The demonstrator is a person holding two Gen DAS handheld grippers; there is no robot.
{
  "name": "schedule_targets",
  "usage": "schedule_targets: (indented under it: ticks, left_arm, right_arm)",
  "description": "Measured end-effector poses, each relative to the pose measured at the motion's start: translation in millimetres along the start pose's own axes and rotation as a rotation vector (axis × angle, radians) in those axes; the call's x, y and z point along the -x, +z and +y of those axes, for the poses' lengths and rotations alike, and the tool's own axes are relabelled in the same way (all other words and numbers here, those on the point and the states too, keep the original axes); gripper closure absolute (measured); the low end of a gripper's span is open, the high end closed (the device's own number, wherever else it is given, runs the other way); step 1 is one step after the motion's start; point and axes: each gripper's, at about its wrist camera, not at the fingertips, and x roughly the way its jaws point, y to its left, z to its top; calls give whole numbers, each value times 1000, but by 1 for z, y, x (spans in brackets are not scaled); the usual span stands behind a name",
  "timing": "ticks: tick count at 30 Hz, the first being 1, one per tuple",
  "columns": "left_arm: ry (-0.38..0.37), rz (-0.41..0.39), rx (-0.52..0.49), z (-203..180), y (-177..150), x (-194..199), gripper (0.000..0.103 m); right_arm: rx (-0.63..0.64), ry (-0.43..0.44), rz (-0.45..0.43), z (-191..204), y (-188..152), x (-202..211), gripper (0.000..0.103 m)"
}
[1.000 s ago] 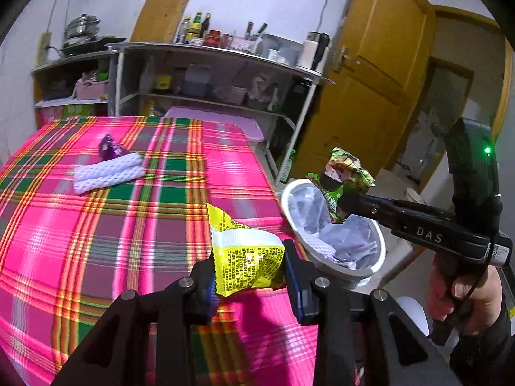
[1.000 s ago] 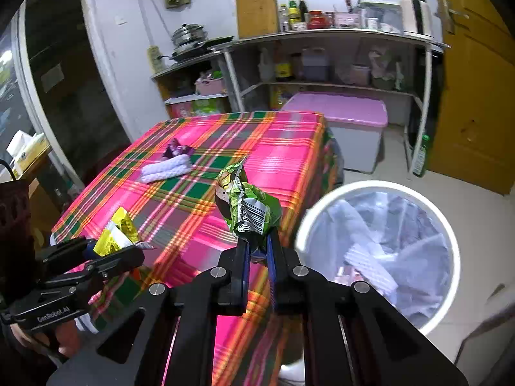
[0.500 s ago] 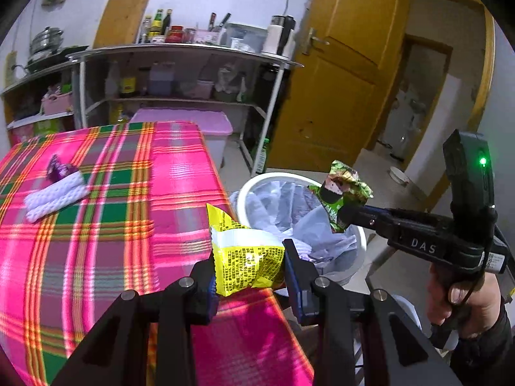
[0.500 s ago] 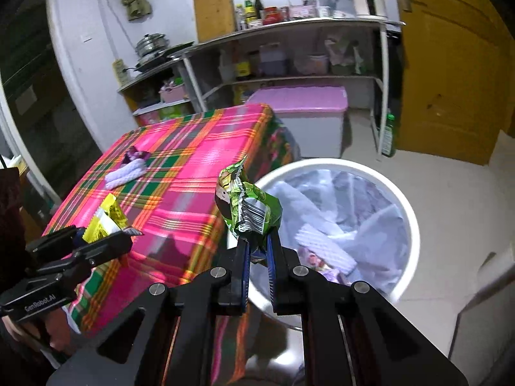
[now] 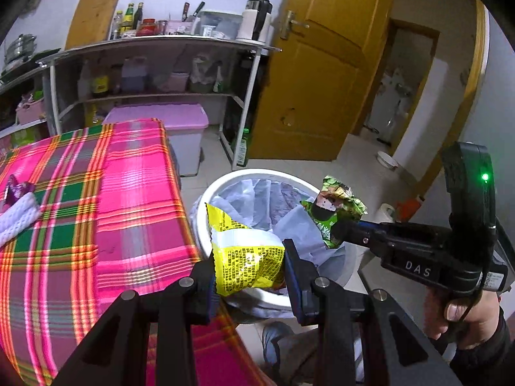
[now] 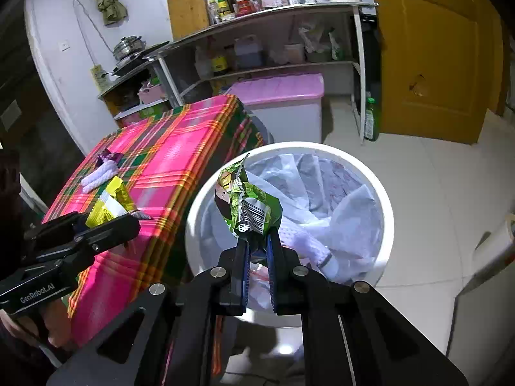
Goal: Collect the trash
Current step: 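Carry the yellow wrapper and green chip bag over the bin with both grippers, then open both grippers to drop the wrapper and chip bag into the bin, then move both grippers back over the table toward the foam sleeve and purple wrapper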
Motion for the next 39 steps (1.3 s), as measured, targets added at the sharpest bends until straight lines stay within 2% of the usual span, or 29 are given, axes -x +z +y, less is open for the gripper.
schedule_targets:
  ticks: [9, 16, 18, 21, 22, 23, 30, 39]
  left_arm:
    - [-19, 46, -19, -9, 6, -31, 68]
    - [-23, 116, -16, -11, 7, -61, 68]
    - [-21, 140, -11, -10, 6, -70, 68]
    - [-21, 156, -3, -9, 5, -78, 65]
    - [-26, 160, 4, -7, 4, -80, 60]
    - [-27, 161, 8, -6, 5, -81, 58]
    - [-41, 125, 31, -3, 7, -68, 58]
    - [-39, 48, 81, 12, 3, -25, 58]
  right_arm:
    - [-44, -13, 36, -18, -4, -15, 93]
    - [-87, -29, 86, -35, -10, -28, 92]
    - [-86, -36, 95, -37, -11, -30, 89]
    - [-81, -38, 100, -39, -12, -31, 70]
    - [-81, -39, 100, -39, -13, -31, 64]
    - [-83, -37, 99, -40, -13, -30, 64]
    - [-78, -28, 71, -35, -11, -21, 64]
    - [-11, -13, 20, -3, -3, 3, 64]
